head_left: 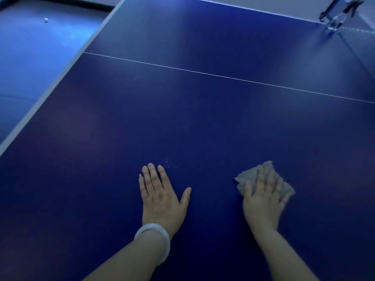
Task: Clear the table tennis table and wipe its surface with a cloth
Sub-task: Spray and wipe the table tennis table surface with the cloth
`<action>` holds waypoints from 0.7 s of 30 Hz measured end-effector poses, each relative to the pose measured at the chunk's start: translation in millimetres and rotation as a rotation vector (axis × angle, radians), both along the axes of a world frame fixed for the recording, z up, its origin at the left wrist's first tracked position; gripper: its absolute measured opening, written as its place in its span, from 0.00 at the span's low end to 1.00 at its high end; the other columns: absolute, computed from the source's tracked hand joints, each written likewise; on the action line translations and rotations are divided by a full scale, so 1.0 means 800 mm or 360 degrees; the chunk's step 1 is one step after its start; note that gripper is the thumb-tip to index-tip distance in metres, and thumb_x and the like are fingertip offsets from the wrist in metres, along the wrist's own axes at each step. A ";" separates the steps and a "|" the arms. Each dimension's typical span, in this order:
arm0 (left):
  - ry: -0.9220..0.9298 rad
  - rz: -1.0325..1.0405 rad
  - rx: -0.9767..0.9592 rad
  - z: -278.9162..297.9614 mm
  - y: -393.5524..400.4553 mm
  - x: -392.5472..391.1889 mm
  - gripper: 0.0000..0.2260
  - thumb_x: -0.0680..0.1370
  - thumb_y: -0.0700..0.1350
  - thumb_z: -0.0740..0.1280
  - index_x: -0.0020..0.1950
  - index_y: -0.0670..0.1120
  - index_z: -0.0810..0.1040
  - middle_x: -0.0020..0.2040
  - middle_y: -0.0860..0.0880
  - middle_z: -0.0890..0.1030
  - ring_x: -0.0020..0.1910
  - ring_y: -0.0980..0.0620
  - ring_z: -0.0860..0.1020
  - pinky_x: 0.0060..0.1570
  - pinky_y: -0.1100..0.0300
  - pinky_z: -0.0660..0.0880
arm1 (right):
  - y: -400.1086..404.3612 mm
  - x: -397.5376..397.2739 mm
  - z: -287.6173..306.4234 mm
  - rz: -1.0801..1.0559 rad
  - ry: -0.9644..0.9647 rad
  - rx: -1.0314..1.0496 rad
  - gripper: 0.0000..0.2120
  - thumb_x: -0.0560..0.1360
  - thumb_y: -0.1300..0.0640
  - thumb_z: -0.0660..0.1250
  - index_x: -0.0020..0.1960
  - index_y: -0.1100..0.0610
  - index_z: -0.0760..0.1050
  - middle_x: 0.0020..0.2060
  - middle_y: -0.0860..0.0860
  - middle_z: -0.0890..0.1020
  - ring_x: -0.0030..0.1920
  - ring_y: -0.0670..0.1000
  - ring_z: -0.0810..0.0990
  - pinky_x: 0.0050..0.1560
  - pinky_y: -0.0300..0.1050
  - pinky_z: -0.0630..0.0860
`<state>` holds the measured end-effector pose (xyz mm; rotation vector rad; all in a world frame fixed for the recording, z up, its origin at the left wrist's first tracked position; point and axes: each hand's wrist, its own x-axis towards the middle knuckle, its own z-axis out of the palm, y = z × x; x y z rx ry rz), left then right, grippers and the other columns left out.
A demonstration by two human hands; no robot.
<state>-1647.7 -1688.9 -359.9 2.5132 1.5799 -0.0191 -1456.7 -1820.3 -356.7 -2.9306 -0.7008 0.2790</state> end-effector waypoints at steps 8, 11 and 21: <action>-0.0062 0.0025 -0.0150 0.011 0.004 -0.006 0.40 0.77 0.68 0.41 0.79 0.41 0.37 0.78 0.39 0.36 0.77 0.43 0.33 0.76 0.47 0.36 | 0.038 -0.070 -0.005 0.0343 -0.0106 -0.0012 0.30 0.81 0.40 0.42 0.79 0.46 0.37 0.79 0.48 0.39 0.78 0.52 0.35 0.76 0.61 0.35; -0.0456 0.0037 -0.0327 0.021 0.017 -0.022 0.33 0.81 0.61 0.51 0.80 0.46 0.45 0.80 0.47 0.41 0.78 0.50 0.37 0.74 0.56 0.36 | 0.038 -0.071 -0.005 0.0360 -0.0088 0.0038 0.30 0.80 0.40 0.42 0.79 0.45 0.38 0.79 0.47 0.41 0.78 0.51 0.37 0.76 0.59 0.34; -0.0125 0.0538 -0.0028 0.015 0.078 -0.143 0.34 0.80 0.61 0.44 0.80 0.41 0.46 0.80 0.42 0.46 0.79 0.46 0.43 0.77 0.49 0.43 | 0.040 -0.077 0.003 0.0485 -0.0019 -0.0031 0.30 0.77 0.37 0.32 0.77 0.44 0.32 0.79 0.48 0.39 0.78 0.52 0.36 0.76 0.61 0.37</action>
